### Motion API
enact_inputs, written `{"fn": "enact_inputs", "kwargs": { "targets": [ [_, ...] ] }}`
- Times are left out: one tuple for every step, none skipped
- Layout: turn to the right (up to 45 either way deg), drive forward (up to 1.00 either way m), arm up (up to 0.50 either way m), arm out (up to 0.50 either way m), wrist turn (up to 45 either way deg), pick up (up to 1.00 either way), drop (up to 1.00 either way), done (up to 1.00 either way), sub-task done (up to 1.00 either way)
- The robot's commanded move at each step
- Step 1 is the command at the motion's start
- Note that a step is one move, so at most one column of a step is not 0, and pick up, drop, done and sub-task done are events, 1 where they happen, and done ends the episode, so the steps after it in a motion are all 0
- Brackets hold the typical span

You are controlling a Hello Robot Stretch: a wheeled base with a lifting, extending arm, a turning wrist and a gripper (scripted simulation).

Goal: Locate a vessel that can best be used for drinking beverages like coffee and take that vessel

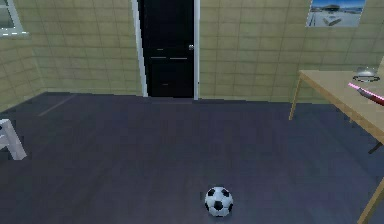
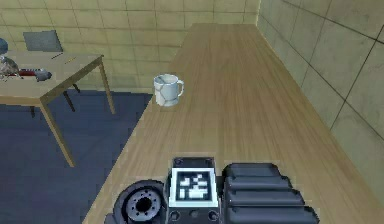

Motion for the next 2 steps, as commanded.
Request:
{"fn": "enact_inputs", "kwargs": {
  "targets": [
    [0.0,0.00,0.00,0.44,0.0,0.00,0.00,0.00,0.00],
    [0.0,0.00,0.00,0.00,45.0,0.00,0.00,0.00,0.00]
  ]
}}
